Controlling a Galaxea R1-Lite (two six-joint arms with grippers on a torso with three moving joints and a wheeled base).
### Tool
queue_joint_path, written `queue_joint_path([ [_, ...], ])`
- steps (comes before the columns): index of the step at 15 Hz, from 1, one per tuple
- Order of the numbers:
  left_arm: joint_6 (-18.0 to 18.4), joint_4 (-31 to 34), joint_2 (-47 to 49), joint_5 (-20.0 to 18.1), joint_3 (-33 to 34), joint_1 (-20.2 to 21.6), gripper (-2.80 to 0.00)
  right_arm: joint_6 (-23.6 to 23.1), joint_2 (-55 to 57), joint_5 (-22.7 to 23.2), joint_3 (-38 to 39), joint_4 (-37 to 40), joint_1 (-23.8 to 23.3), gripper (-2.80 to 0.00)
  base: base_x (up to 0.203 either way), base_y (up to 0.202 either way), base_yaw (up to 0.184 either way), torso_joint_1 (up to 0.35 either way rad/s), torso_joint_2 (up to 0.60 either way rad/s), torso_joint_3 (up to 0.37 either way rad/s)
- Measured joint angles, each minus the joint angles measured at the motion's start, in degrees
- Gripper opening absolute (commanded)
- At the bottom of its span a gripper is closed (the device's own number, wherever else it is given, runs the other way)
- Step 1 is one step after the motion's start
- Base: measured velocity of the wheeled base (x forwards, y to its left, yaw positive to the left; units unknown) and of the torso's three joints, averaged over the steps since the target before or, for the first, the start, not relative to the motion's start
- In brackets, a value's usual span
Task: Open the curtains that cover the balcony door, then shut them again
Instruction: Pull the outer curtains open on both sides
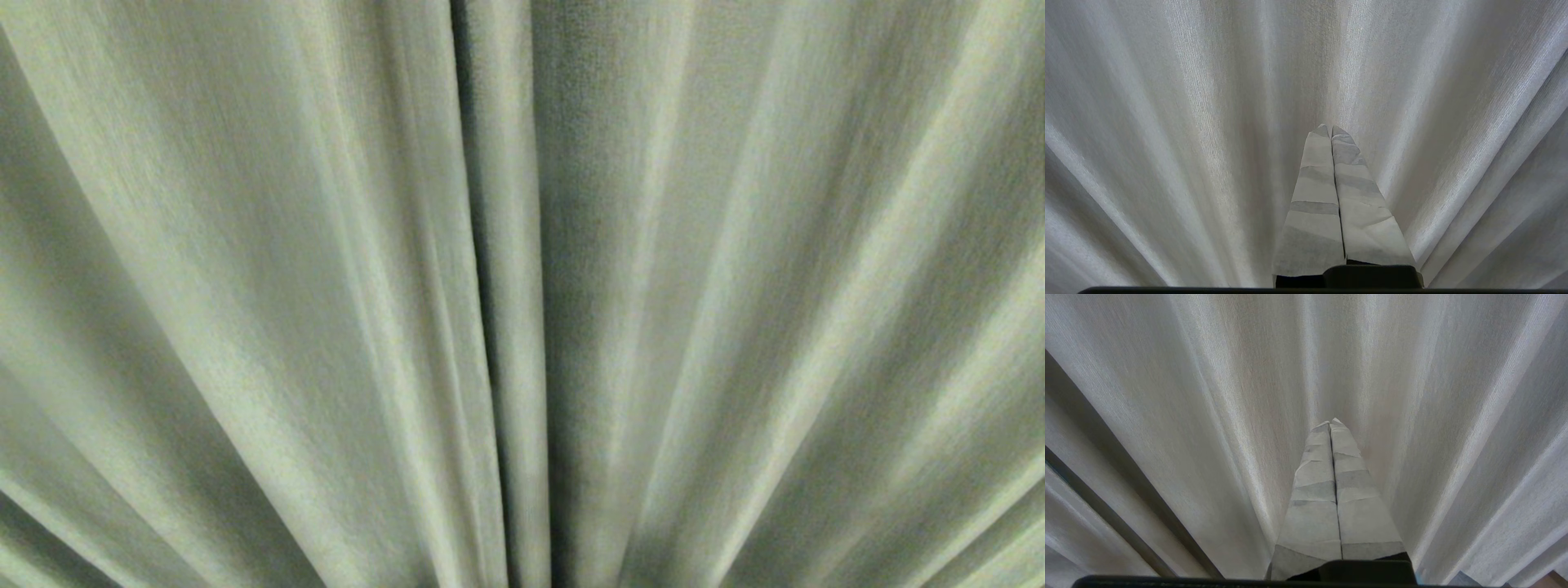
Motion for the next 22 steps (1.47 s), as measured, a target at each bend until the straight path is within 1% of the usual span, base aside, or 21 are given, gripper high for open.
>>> queue_joint_path([
  [6,0.01,0.00,0.00,-0.02,0.00,0.00,-2.80,-0.08,0.00,0.18,-0.01,0.35,0.00,-2.80,0.000,0.000,0.000,0.000,0.00,0.000],
  [8,0.00,0.01,0.00,-0.01,0.00,0.00,-2.80,-1.08,0.00,0.31,-0.11,0.22,0.00,-2.80,0.000,0.000,0.000,0.000,0.00,0.000],
  [9,0.00,0.00,0.00,-0.01,0.00,0.00,-2.80,-2.35,0.00,0.24,-0.11,0.10,0.00,-2.80,0.000,0.000,0.000,0.000,0.00,0.000],
  [10,0.01,0.00,0.00,-0.01,0.00,0.00,-2.80,-4.83,0.00,0.40,-0.09,0.07,0.00,-2.80,0.000,0.000,0.000,0.000,0.00,0.000],
  [12,0.00,0.00,0.00,-0.01,0.00,0.00,-2.80,-10.06,0.00,2.69,-0.05,-0.14,0.00,-2.80,0.000,0.000,0.000,0.000,0.00,0.000],
  [13,0.00,0.00,0.00,0.01,0.00,0.00,-2.80,-11.50,0.00,3.07,-0.06,-0.78,0.00,-2.80,0.000,0.000,0.000,0.000,0.00,0.000],
  [15,0.01,0.00,0.00,0.00,0.00,0.00,-2.80,-12.54,0.00,4.13,-0.87,-2.15,0.00,-2.80,0.000,0.000,0.000,0.000,0.00,0.000],
  [17,0.00,0.00,0.00,0.01,0.00,0.00,-2.80,-13.12,0.00,7.39,-4.52,-0.29,0.00,-2.80,0.000,0.000,0.000,0.000,0.00,0.000],
  [20,0.01,0.00,0.00,-0.01,0.00,0.00,-2.80,-14.80,1.50,11.34,-12.27,4.27,0.00,-2.80,0.000,0.000,0.000,0.000,0.00,0.000],
  [22,0.01,0.00,0.00,-0.01,0.00,0.00,-2.80,-15.26,4.85,12.85,-17.06,4.68,0.00,-2.80,0.000,0.000,0.000,0.000,0.00,0.000],
])
